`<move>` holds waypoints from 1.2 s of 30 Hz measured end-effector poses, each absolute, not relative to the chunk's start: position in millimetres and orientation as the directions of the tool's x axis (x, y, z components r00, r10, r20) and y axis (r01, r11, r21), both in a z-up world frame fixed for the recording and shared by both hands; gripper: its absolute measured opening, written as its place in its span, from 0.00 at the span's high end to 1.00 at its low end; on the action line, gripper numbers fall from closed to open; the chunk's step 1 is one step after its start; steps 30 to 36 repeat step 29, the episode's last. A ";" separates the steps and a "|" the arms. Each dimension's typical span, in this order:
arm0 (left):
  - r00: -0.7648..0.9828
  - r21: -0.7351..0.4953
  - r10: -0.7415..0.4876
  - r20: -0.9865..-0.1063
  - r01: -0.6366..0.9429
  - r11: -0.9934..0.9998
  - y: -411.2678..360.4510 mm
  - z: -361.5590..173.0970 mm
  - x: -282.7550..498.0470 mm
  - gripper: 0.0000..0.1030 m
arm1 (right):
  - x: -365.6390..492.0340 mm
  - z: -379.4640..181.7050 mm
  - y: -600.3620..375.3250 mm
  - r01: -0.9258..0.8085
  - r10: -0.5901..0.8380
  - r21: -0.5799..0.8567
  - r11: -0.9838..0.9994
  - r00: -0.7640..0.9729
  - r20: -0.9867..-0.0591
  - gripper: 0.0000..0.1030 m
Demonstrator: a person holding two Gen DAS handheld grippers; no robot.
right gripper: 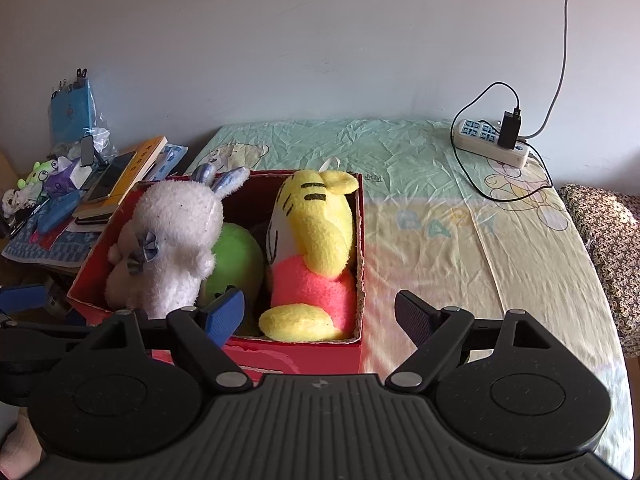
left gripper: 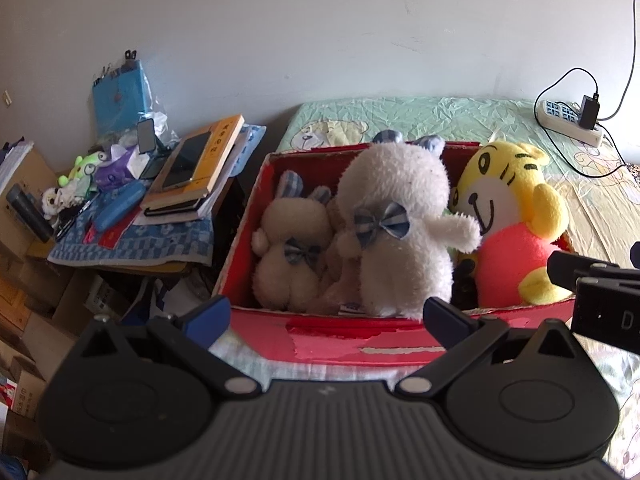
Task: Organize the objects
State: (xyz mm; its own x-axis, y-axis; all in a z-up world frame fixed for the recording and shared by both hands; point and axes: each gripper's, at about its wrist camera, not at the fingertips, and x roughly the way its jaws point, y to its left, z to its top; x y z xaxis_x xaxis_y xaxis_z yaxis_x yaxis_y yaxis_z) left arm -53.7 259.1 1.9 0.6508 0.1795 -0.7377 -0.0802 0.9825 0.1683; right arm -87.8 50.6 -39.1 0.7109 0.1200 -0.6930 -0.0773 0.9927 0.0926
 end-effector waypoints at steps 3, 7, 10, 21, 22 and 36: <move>0.653 0.169 0.169 -0.739 -0.064 0.984 260.6 1.9 -53.0 0.01 | -88.5 -40.3 53.1 -0.062 0.114 0.100 0.993 0.713 -0.692 0.18; 0.654 0.165 0.162 -0.739 -0.057 0.985 262.4 2.5 -52.3 0.01 | -88.6 -39.0 57.8 -0.056 0.105 0.093 0.994 0.716 -0.690 0.18; 0.653 0.159 0.157 -0.741 -0.058 0.986 264.6 2.4 -50.3 0.00 | -87.3 -38.0 60.5 -0.057 0.096 0.080 0.995 0.719 -0.688 0.18; 0.650 0.153 0.164 -0.742 -0.074 0.985 263.3 2.8 -45.7 0.01 | -77.5 -40.9 60.4 -0.076 0.121 0.094 0.993 0.704 -0.700 0.17; 0.651 0.152 0.167 -0.740 -0.080 0.985 263.2 3.2 -45.7 0.01 | -77.0 -40.8 59.7 -0.081 0.126 0.097 0.992 0.705 -0.698 0.17; 0.675 0.188 0.233 -0.700 -0.141 0.972 246.7 11.6 -50.4 0.01 | -74.2 -34.8 47.3 -0.126 0.179 0.128 0.984 0.710 -0.681 0.18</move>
